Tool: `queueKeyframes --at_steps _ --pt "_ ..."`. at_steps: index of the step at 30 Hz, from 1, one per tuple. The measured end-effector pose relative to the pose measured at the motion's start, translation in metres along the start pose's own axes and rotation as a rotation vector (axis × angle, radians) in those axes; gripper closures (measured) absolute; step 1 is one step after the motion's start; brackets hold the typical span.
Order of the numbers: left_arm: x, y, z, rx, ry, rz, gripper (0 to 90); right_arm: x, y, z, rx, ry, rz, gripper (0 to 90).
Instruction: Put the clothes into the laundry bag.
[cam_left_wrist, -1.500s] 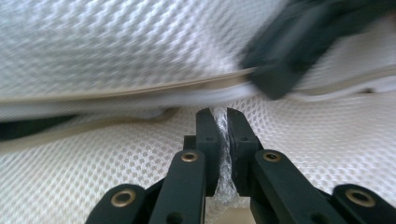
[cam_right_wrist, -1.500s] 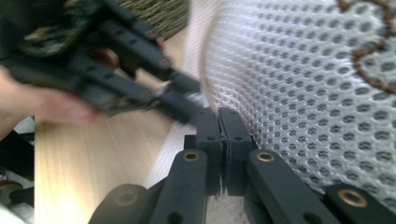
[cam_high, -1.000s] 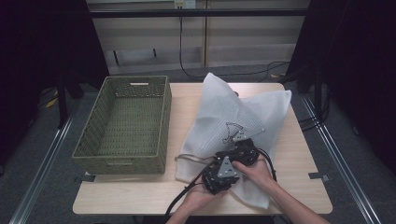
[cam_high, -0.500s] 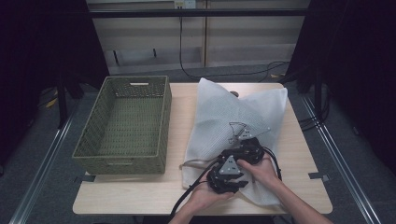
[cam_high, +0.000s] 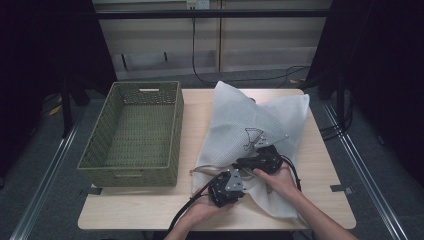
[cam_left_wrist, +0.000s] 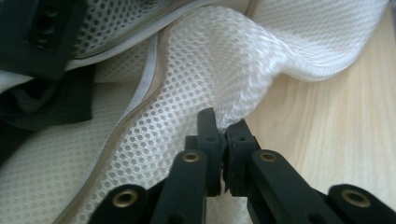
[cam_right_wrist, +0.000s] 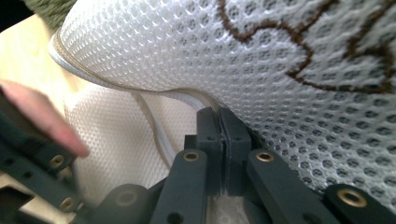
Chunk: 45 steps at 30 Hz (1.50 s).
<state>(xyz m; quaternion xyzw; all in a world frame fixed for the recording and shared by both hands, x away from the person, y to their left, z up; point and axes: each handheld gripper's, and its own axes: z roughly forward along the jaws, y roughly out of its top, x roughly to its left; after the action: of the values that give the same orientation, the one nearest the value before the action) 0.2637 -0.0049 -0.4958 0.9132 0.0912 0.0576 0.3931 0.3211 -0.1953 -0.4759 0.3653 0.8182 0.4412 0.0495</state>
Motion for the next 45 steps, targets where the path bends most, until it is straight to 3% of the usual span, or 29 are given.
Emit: queueKeyframes --at_steps 1,2,4,10,14,15,17,20,22,23,24,26,29,30,31,36,38,43,45 --pt "-0.001 0.001 0.0 -0.014 0.002 0.015 88.7 -0.002 0.002 0.0 0.002 -0.001 0.003 88.6" --pt "-0.004 0.004 -0.002 -0.043 -0.026 0.015 89.4 -0.007 0.005 0.002 -0.002 -0.012 0.005 88.7" --pt "-0.006 0.006 -0.003 -0.056 -0.023 0.019 89.6 -0.009 0.006 0.004 -0.003 -0.015 0.007 88.6" --pt "-0.017 0.02 -0.006 -0.06 -0.022 0.075 90.0 -0.017 0.022 0.011 -0.021 -0.041 -0.012 88.7" --pt "-0.035 0.03 -0.002 -0.077 -0.062 0.107 90.0 -0.018 0.029 0.015 -0.048 -0.051 -0.029 88.7" --pt "-0.037 0.031 0.001 -0.087 -0.077 0.101 90.0 -0.013 0.035 0.016 -0.07 -0.028 -0.052 88.7" --pt "-0.042 0.034 0.006 -0.068 -0.071 0.103 89.9 -0.011 0.037 0.017 -0.059 -0.032 -0.067 88.7" --pt "-0.039 0.031 0.011 -0.07 -0.082 0.085 88.1 -0.01 0.033 0.021 -0.029 -0.024 -0.085 88.7" --pt "-0.034 0.025 0.009 -0.093 -0.097 0.063 78.3 -0.013 0.024 0.016 -0.018 -0.014 -0.077 88.6" --pt "-0.033 0.023 0.005 -0.104 -0.089 0.057 78.3 -0.013 0.024 0.016 -0.018 -0.014 -0.077 88.6" --pt "-0.031 0.02 0.002 -0.118 -0.084 0.041 65.7 -0.014 0.019 0.013 -0.001 -0.006 -0.087 88.4" --pt "-0.027 0.017 -0.008 -0.134 -0.091 0.018 63.3 -0.014 0.017 0.011 0.01 -0.012 -0.088 88.3" --pt "-0.021 0.011 -0.027 -0.172 -0.058 0.003 58.7 -0.011 0.008 -0.001 0.027 -0.005 -0.107 87.9" --pt "-0.014 0.008 -0.04 -0.199 -0.036 -0.019 58.0 -0.01 0.006 -0.004 0.029 -0.01 -0.109 87.9" --pt "-0.014 0.008 -0.04 -0.199 -0.036 -0.019 56.7 -0.01 0.006 -0.004 0.029 -0.01 -0.109 87.9" --pt "0.007 -0.005 -0.071 -0.259 0.065 -0.088 58.4 -0.001 -0.006 -0.023 0.044 0.003 -0.108 88.1" --pt "0.01 -0.007 -0.074 -0.277 0.057 -0.094 59.4 0.001 -0.009 -0.026 0.045 0.002 -0.111 88.2" --pt "0.013 -0.007 -0.085 -0.318 0.087 -0.106 63.2 0.005 -0.025 -0.04 0.069 0.014 -0.11 88.3" --pt "0.015 -0.006 -0.083 -0.305 0.111 -0.092 65.2 0.005 -0.033 -0.046 0.079 0.012 -0.104 88.3"
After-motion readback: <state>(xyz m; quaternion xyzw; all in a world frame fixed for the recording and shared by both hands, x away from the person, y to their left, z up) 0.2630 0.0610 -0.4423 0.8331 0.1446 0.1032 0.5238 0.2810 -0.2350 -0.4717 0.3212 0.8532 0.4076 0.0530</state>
